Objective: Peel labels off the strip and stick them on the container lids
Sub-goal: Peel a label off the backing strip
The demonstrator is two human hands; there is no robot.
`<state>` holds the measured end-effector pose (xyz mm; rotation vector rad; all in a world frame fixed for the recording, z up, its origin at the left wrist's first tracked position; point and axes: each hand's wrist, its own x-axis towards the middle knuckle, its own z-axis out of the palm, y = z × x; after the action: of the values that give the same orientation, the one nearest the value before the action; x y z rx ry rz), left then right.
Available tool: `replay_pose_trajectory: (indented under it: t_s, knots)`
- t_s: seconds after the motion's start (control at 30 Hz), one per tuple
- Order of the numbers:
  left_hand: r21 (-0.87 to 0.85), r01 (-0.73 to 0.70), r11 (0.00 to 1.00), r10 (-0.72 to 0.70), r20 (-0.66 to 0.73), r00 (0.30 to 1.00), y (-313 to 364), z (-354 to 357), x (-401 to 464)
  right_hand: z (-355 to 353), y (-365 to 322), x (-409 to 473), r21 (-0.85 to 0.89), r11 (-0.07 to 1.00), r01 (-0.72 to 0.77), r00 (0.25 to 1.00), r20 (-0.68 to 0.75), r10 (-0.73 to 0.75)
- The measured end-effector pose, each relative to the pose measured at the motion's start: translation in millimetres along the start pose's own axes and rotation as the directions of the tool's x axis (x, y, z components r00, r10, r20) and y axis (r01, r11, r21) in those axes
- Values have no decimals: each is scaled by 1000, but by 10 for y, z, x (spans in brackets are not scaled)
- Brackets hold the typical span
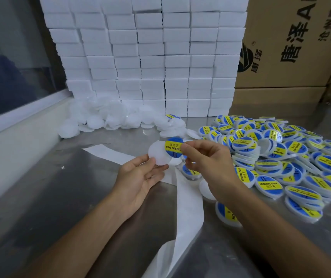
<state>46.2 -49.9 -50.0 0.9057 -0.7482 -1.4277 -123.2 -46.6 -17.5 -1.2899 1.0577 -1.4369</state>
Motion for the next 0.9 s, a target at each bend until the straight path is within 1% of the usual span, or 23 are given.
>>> replay_pose_trajectory:
  t_s: [0.2, 0.5, 0.63, 0.9]
  knots:
    - [76, -48, 996, 44, 46, 998, -14, 0, -55, 1, 10, -26, -113, 992, 46, 999, 8, -46]
    - [147, -76, 986, 68, 56, 996, -16, 6, -72, 16, 13, -53, -176, 981, 80, 996, 50, -72]
    - [147, -66, 987, 57, 65, 996, -8, 5, -89, 16, 25, -50, -192, 979, 74, 997, 51, -65]
    - [143, -58, 988, 53, 40, 998, -16, 13, -86, 1, 47, -42, -209, 974, 90, 995, 54, -80]
